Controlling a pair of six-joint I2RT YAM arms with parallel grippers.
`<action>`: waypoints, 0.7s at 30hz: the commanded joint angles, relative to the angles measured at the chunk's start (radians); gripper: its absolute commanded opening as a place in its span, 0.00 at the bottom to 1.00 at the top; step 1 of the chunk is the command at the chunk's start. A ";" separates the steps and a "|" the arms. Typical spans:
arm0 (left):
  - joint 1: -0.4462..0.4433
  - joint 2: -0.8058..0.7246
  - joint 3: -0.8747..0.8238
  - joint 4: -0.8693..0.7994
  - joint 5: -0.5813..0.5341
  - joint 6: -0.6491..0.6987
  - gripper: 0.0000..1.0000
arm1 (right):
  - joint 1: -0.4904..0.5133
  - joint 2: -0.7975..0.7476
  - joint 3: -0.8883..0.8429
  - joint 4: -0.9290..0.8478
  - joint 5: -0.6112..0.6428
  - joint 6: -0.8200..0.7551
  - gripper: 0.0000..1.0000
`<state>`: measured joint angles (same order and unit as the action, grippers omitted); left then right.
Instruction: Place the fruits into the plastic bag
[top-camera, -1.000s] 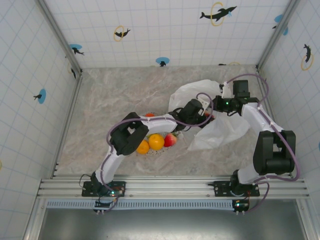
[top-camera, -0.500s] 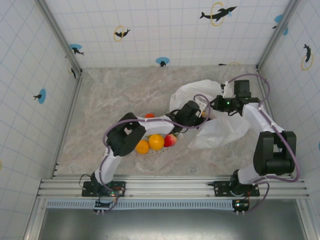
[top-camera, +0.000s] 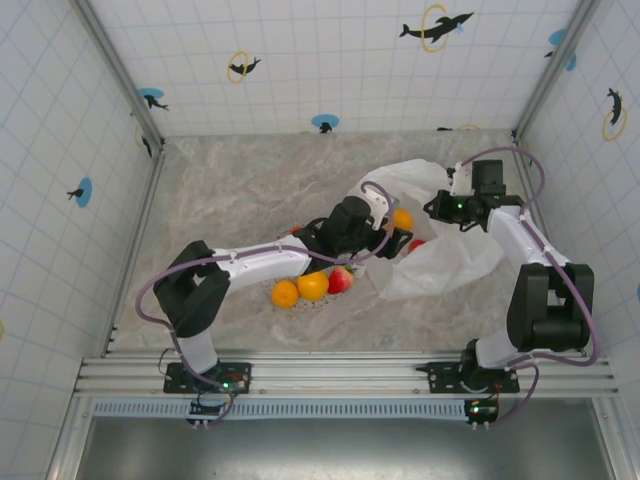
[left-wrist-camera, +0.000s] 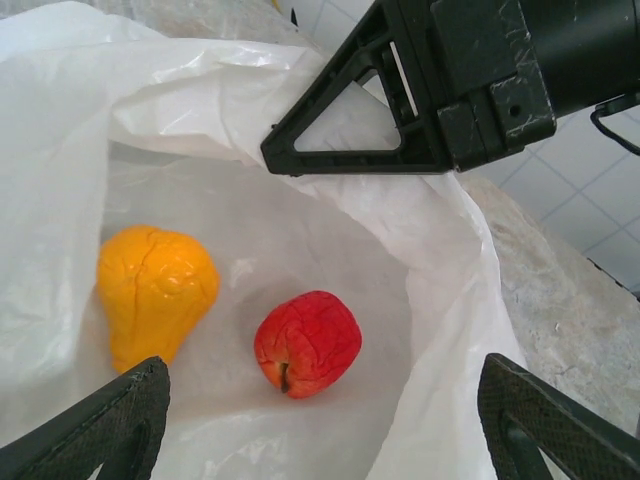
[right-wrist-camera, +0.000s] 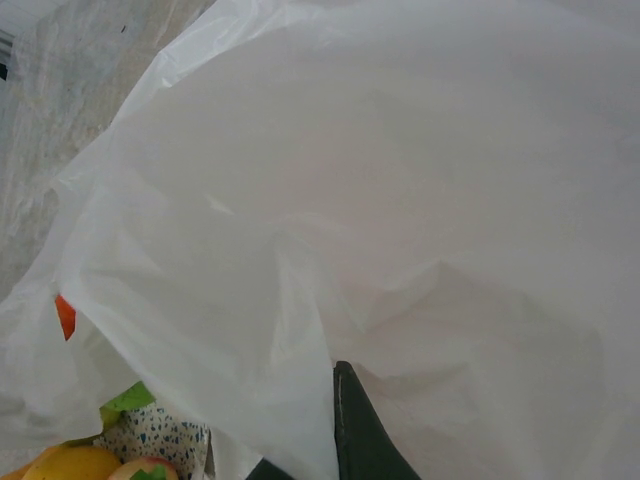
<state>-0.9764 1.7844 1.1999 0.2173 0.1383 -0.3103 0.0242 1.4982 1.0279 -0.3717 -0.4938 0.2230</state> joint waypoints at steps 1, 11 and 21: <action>0.008 -0.070 -0.038 -0.054 0.001 0.026 0.81 | -0.006 -0.024 -0.002 -0.014 0.011 -0.013 0.00; 0.039 -0.387 -0.319 -0.153 -0.158 0.018 0.80 | -0.024 -0.027 -0.004 -0.002 0.011 -0.011 0.00; 0.194 -0.627 -0.479 -0.465 -0.327 -0.145 0.83 | -0.027 -0.027 -0.015 0.019 0.009 -0.008 0.00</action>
<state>-0.8036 1.2079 0.7517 -0.0879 -0.1074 -0.3843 0.0036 1.4982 1.0279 -0.3710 -0.4873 0.2192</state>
